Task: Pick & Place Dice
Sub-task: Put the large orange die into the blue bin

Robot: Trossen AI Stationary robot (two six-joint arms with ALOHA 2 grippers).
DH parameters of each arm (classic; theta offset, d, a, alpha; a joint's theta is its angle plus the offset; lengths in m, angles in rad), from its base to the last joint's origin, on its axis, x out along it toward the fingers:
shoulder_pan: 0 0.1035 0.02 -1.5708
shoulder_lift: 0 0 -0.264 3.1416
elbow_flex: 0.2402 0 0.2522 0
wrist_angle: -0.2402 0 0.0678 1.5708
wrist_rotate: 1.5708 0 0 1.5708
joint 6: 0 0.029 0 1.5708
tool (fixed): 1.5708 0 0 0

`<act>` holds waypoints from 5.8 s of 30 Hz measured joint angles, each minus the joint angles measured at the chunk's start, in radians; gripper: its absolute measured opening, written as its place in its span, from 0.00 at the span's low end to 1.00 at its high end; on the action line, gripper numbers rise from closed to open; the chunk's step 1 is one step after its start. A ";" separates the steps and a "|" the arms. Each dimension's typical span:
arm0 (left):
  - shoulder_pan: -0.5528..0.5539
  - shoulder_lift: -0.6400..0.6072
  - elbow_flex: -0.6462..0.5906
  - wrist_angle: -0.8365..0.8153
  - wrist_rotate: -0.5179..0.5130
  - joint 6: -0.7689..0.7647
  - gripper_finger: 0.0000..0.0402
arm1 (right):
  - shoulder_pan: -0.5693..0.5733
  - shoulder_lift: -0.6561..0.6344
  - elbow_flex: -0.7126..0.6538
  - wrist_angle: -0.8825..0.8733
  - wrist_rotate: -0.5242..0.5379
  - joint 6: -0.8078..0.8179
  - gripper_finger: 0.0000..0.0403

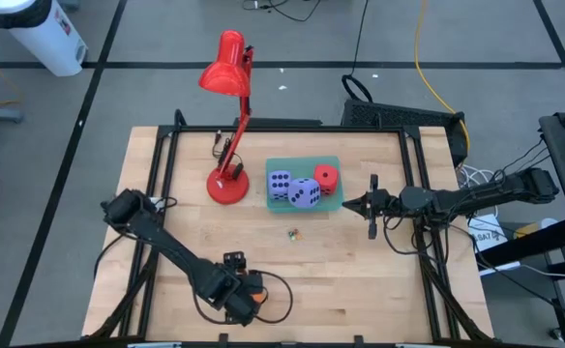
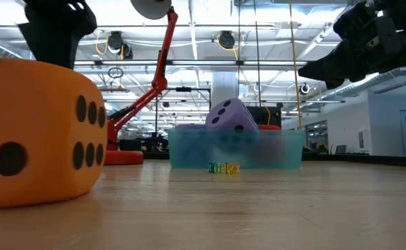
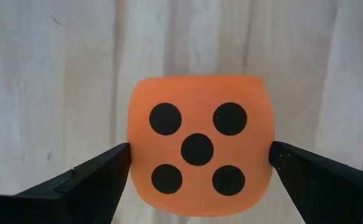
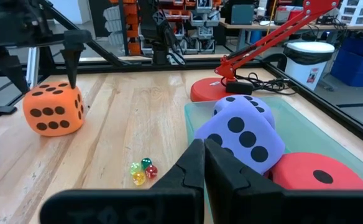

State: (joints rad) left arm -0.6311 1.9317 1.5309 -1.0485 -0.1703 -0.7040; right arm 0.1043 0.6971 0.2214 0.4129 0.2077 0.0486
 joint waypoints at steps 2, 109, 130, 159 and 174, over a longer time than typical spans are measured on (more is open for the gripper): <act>0.006 -0.008 -0.002 -0.002 -0.007 0.002 0.99 | 0.000 0.000 0.000 -0.001 0.000 0.000 0.00; 0.247 -0.524 -0.315 0.810 -0.373 0.927 0.91 | 0.000 0.000 0.000 0.024 0.000 -0.008 0.00; 0.739 -0.447 -0.584 1.030 0.020 0.834 0.94 | 0.000 0.042 0.000 0.127 0.001 -0.056 0.00; 0.633 -0.337 -0.588 0.970 -0.166 0.808 0.98 | -0.007 0.602 0.313 0.269 -0.027 -0.187 0.00; 0.725 -0.341 -0.280 0.558 -0.012 0.801 0.98 | -0.027 0.605 0.335 0.261 -0.027 -0.185 0.00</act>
State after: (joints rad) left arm 0.0942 1.5902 1.2509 -0.4905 -0.1823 0.0972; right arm 0.0774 1.3022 0.5560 0.6741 0.1810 -0.1361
